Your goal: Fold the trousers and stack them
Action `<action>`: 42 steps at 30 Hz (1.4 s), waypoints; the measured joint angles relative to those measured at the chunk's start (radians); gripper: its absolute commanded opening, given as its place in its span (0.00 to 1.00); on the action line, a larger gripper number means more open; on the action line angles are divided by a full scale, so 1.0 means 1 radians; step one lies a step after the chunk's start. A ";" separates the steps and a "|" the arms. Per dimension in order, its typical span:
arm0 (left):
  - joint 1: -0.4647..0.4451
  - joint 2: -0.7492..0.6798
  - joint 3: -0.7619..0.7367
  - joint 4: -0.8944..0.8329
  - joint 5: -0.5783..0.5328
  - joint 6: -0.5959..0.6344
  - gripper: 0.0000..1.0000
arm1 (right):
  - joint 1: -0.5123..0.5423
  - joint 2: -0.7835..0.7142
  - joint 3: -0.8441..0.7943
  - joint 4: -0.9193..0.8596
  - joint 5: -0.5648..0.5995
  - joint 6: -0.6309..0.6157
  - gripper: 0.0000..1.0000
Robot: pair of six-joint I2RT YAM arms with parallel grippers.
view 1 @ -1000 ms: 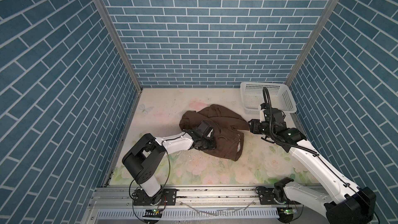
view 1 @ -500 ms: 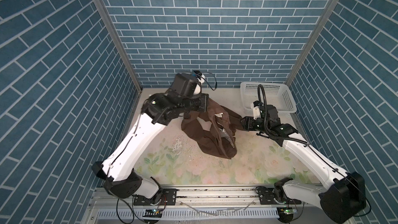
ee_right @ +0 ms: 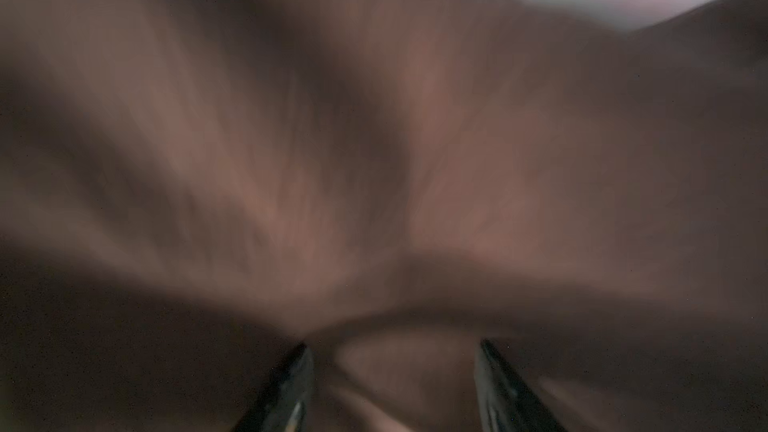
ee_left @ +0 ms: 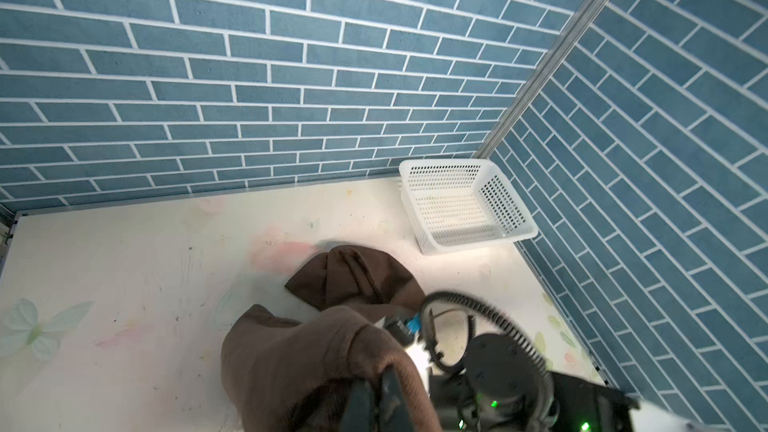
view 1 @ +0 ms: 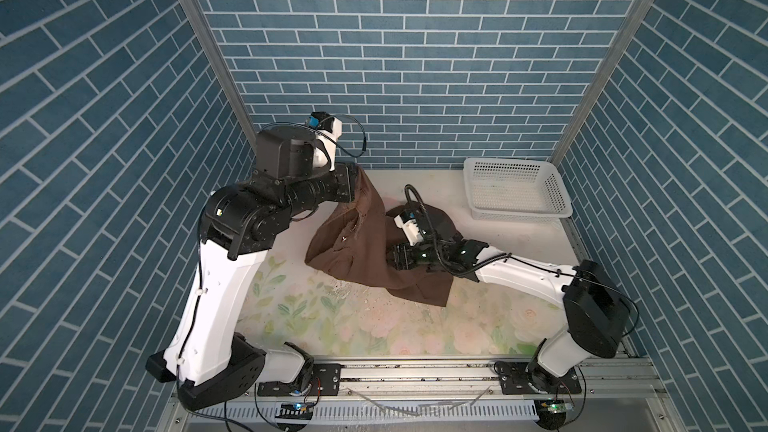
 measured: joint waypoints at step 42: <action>0.283 0.046 0.171 -0.192 0.518 0.138 0.00 | -0.330 0.066 0.522 -0.175 -0.317 -0.407 0.90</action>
